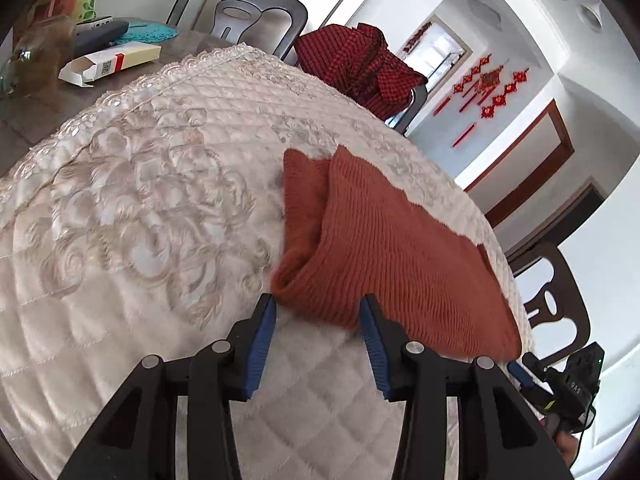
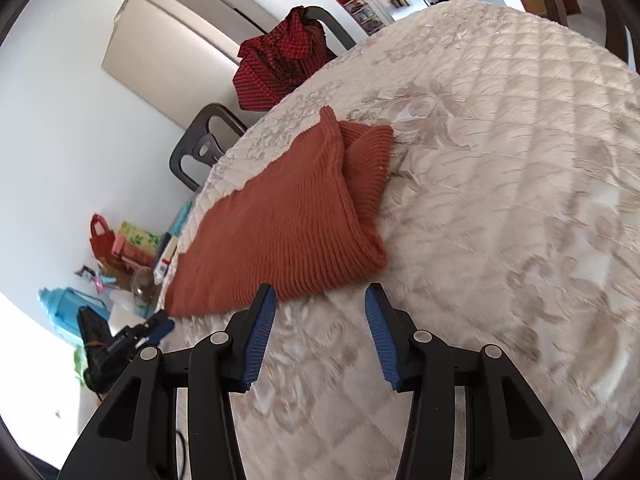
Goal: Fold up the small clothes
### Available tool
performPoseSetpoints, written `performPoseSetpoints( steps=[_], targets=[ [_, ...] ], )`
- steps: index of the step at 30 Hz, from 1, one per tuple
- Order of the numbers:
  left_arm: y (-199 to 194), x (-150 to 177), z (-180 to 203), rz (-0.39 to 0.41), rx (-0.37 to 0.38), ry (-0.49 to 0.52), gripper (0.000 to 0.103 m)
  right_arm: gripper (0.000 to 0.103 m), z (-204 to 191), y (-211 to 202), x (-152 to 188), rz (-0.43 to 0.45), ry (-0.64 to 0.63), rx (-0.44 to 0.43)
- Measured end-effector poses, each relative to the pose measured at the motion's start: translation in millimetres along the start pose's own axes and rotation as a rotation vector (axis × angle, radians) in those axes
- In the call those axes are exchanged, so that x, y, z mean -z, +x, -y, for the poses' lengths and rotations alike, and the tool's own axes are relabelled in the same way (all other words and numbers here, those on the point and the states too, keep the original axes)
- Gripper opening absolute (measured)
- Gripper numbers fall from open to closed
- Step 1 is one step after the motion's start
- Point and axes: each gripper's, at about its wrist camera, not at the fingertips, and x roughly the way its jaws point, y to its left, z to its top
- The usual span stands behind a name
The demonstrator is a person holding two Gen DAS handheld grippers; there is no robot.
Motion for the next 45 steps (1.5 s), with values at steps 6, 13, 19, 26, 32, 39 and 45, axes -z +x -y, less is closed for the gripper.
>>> performPoseSetpoints(
  steps=[6,13,19,26,32,39,45],
  targets=[
    [4,-3,-4,0.011,0.052,-0.071,0.044,0.047,4,5,-6,0.016,0.051,-0.041],
    [8,-4,-3,0.015,0.049,-0.062,0.025,0.047,15,0,-12,0.082,0.141,-0.072],
    [11,-6,0,0.007,0.063,-0.055,0.013,0.014,17,8,-12,0.054,0.132,-0.020],
    [-14,-1,-1,0.016,0.109,-0.038,0.011,0.010,14,-16,-10,0.091,0.115,-0.038],
    [-39,29,-6,-0.027,0.108,-0.039,0.011,0.010,13,-42,8,0.068,0.112,-0.024],
    [-40,59,-12,-0.077,0.098,-0.030,0.011,0.010,31,-53,34,0.020,0.146,0.028],
    [-46,52,-9,-0.075,0.075,0.000,0.017,0.014,24,-51,33,0.021,0.105,0.054]
  ],
)
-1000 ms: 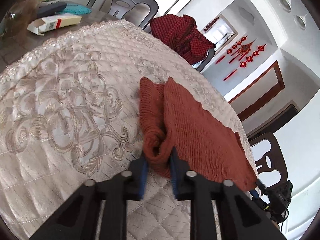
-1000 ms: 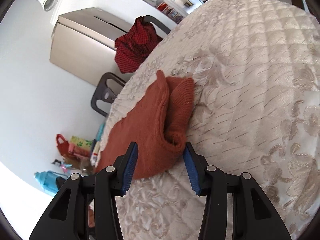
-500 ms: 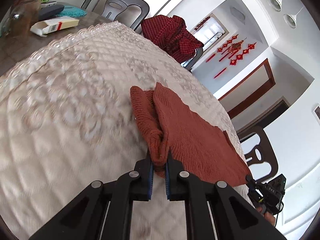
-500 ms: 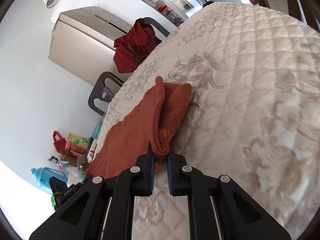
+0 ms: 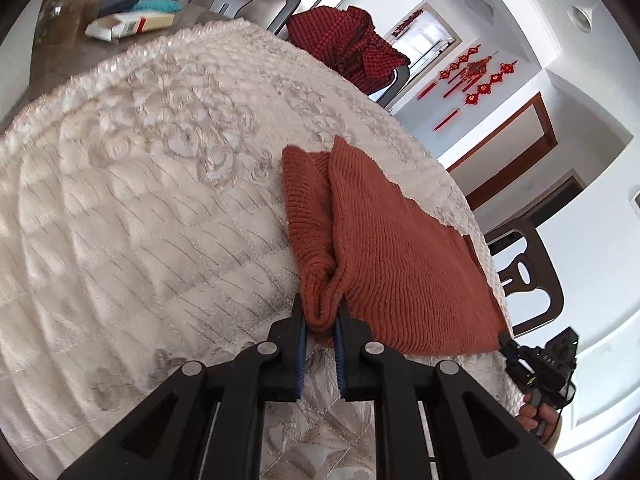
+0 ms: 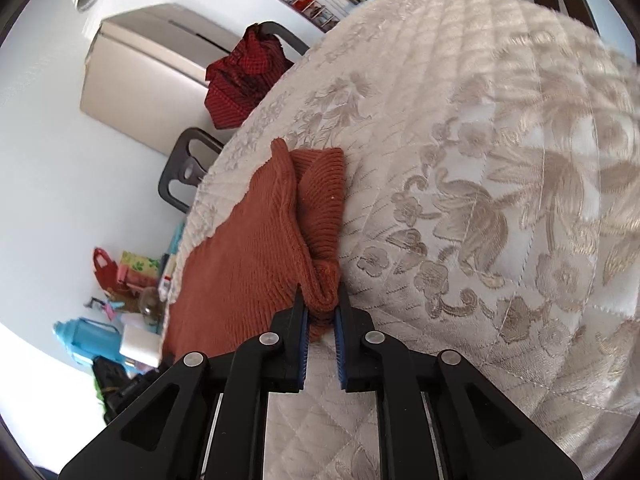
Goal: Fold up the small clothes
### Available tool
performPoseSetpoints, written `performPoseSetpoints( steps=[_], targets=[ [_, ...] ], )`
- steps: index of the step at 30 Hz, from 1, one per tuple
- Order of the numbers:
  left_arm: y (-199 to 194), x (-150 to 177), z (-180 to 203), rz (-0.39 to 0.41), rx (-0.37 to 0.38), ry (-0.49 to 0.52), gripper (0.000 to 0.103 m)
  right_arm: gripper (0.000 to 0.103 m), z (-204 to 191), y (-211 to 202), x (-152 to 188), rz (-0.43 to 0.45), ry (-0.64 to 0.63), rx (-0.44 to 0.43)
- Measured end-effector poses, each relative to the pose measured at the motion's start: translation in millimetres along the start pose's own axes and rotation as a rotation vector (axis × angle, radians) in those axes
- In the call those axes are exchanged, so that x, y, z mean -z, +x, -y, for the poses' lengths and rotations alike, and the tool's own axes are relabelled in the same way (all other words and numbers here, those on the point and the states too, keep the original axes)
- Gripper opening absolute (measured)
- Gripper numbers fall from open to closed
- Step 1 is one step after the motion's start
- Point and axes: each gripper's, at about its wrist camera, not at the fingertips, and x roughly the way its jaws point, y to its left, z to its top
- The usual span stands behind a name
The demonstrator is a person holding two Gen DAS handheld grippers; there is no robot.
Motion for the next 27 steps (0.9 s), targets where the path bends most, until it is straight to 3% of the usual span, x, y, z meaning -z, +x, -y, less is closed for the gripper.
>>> performPoseSetpoints(
  steps=[6,10,13,17,18,20,23,27],
  targets=[
    [-28,-10,2,0.107,-0.083,0.051,0.019,0.016,-29,-29,-4,0.111,-0.176,0.101],
    [-26,-22,25,0.152,-0.030,0.104,0.019,0.016,-52,-21,-8,0.122,-0.285,0.065],
    [-2,-30,44,0.122,0.039,0.138,0.024,0.016,-63,3,-13,0.087,-0.314,0.017],
    [43,-31,45,0.026,0.004,0.164,0.024,0.016,-48,31,-24,0.049,-0.283,0.064],
    [52,-30,42,-0.002,-0.017,0.163,0.022,0.016,-38,39,-30,0.037,-0.249,0.109],
    [50,-30,41,0.011,-0.004,0.167,0.022,0.010,-30,37,-33,0.040,-0.214,0.081],
    [47,-35,43,0.012,-0.012,0.166,0.022,0.010,-41,30,-33,0.062,-0.272,0.115],
    [50,-51,62,0.035,-0.018,0.221,0.023,0.011,-57,39,-43,0.060,-0.296,0.059]
  ],
)
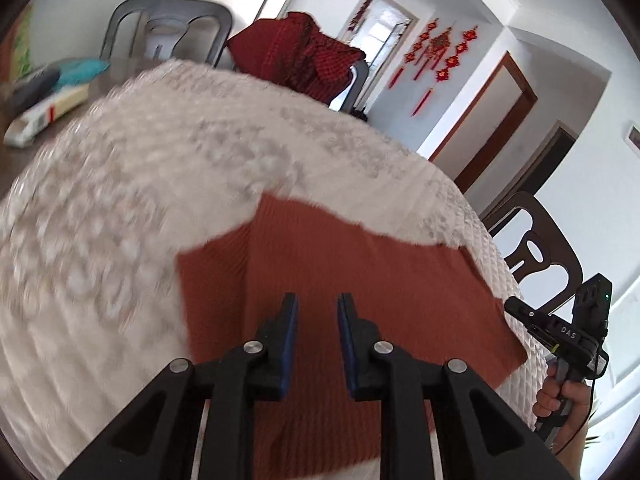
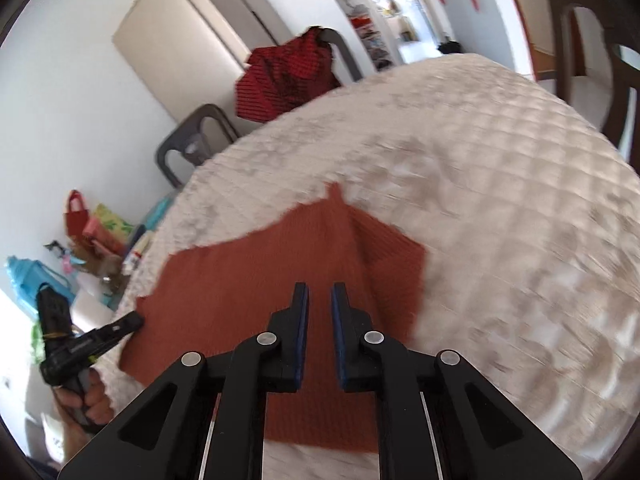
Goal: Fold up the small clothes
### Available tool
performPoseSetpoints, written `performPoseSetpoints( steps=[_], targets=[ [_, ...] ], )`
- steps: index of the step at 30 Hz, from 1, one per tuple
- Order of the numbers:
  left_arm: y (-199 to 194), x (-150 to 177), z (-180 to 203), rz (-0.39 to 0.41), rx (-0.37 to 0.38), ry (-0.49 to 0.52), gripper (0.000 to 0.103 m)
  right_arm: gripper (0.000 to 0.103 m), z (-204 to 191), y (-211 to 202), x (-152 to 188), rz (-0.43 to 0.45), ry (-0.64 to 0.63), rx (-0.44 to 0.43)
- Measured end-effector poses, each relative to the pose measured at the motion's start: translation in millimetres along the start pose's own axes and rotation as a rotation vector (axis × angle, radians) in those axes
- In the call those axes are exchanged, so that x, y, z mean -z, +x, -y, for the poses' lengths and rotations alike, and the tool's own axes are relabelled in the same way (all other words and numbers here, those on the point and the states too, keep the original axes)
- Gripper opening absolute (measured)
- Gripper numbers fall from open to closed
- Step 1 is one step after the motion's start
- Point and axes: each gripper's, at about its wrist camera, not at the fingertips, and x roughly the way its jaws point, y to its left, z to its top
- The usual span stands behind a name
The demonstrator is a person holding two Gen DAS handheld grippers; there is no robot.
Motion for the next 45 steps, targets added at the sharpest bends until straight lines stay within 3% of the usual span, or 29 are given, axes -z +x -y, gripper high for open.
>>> performPoseSetpoints(
  steps=[5,8,17,20,27,29,32,38,45],
  targets=[
    [27,-8,-11,-0.042,-0.057,-0.025,0.022,0.011,18,27,-6,-0.026,0.084,0.033],
    [21,-5,-19,-0.028,-0.028,-0.047,0.022,0.011,30,26,-9,-0.016,0.144,-0.003],
    [35,-34,3,-0.009,-0.058,0.016,0.023,0.012,11,47,-41,-0.025,0.104,0.007],
    [56,-38,-11,-0.054,-0.098,-0.030,0.023,0.012,24,60,-44,-0.055,0.170,0.022],
    [45,-32,-22,-0.023,-0.062,-0.062,0.023,0.012,29,53,-44,-0.034,0.181,0.035],
    [38,-32,-16,-0.019,-0.084,-0.044,0.023,0.012,14,46,-44,-0.026,0.125,0.063],
    [21,-28,-5,0.013,-0.086,0.006,0.023,0.012,-13,38,-40,-0.021,0.028,0.036],
    [-7,-4,10,0.030,-0.056,0.065,0.023,0.012,-76,32,0,-0.089,-0.175,-0.056],
    [-12,19,12,0.019,-0.066,0.112,0.023,0.012,-113,47,39,-0.163,-0.300,-0.082]
  ],
)
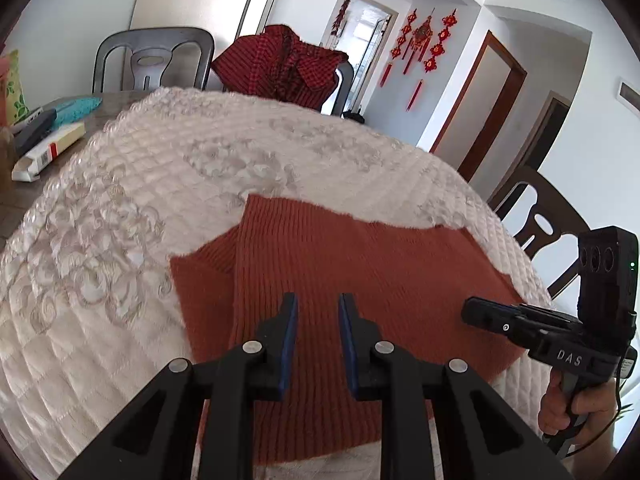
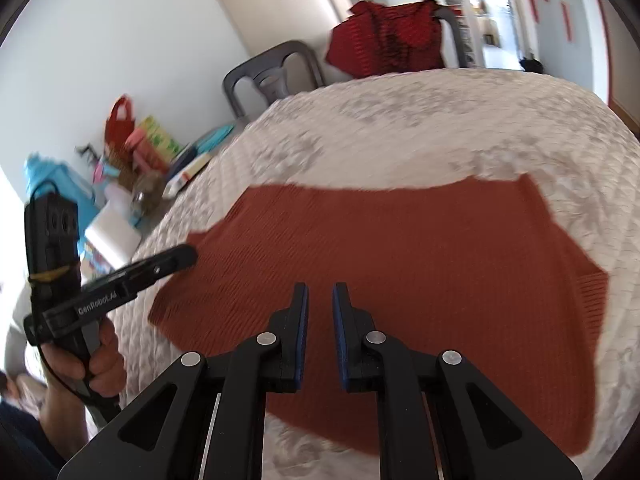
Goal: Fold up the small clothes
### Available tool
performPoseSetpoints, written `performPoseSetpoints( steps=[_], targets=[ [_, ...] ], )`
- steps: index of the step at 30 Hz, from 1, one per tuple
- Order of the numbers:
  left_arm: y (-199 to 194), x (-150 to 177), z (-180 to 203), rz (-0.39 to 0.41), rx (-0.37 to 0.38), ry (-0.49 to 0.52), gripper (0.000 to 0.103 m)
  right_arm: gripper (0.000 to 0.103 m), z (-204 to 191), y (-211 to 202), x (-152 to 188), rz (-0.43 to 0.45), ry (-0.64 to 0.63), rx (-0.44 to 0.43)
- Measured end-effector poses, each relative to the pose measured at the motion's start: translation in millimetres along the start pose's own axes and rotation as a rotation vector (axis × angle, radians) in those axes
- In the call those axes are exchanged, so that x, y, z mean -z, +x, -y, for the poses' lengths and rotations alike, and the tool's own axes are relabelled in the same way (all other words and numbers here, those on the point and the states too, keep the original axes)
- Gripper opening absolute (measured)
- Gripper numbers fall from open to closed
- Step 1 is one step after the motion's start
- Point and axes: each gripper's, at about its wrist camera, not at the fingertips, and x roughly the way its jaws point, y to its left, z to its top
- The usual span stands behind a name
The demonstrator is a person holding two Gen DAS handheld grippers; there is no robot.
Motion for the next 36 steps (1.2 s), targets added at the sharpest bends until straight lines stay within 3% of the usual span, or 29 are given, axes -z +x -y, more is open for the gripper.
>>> performPoseSetpoints(
  steps=[3,18,28,36],
  targets=[
    [12,5,-7,-0.044,-0.008,-0.022,0.023,0.012,0,15,3,-0.025,-0.001,0.018],
    [12,9,-14,-0.047,0.037,-0.054,0.024,0.012,4,37,-19,-0.017,0.029,0.056],
    [12,8,-13,-0.047,0.037,-0.053,0.024,0.013,-17,5,21,-0.023,-0.001,0.035],
    [-2,10,-14,-0.020,0.008,-0.052,0.024,0.013,-16,3,38,-0.046,0.014,0.011]
  ],
)
